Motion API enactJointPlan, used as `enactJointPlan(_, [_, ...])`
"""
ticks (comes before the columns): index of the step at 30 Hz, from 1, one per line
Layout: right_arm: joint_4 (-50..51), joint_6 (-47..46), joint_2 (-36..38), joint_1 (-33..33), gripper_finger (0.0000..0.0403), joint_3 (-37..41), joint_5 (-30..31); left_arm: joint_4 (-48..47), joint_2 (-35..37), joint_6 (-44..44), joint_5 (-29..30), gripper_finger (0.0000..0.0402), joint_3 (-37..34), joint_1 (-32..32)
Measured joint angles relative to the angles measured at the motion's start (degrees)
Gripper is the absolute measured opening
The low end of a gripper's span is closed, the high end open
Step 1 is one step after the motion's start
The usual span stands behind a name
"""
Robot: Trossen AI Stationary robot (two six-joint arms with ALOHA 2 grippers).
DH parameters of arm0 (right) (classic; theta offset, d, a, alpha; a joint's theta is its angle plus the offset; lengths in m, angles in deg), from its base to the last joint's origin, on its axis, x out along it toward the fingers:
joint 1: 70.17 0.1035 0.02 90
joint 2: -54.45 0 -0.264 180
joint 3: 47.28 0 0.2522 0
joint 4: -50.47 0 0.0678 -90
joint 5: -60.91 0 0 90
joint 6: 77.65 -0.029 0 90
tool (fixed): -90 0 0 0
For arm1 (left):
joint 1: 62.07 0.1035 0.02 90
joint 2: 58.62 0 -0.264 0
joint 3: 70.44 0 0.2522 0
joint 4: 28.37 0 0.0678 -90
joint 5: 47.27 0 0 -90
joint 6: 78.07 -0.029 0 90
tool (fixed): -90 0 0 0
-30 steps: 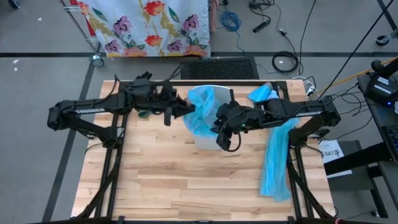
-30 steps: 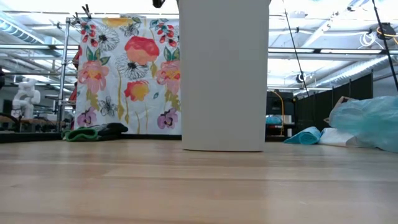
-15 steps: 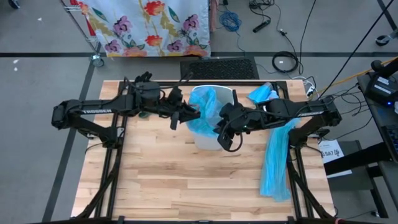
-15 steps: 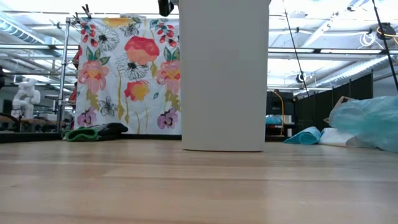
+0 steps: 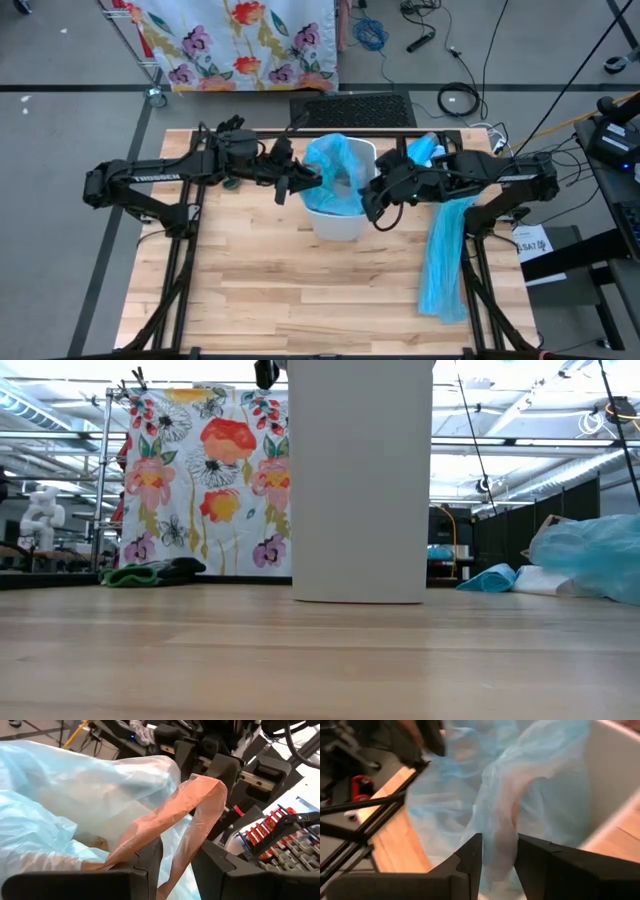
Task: Place trash/remove bag and relplace
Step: Close the trash bag
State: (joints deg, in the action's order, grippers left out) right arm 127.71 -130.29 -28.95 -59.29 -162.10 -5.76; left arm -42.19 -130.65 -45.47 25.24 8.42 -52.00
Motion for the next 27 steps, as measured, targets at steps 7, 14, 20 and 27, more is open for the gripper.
enactJointPlan(7, [6.78,-5.9,2.4,0.0,0.0093,0.0,4.38,-0.26,0.0,-0.59,-2.64,0.0101,0.0,1.91])
enactJointPlan(14, [1.76,-5.43,2.53,0.0,0.0093,0.0,6.67,-0.74,0.0,-2.05,-3.45,0.0101,0.0,3.64])
enactJointPlan(20, [-4.82,-1.76,0.43,0.89,0.0093,0.0,3.83,-0.22,0.0,-2.05,-3.45,0.0101,0.0,4.6])
enactJointPlan(27, [-7.6,-0.03,-3.17,0.83,0.0093,0.02,3.07,3.35,0.0,-2.05,-4.34,0.0101,0.0,4.55])
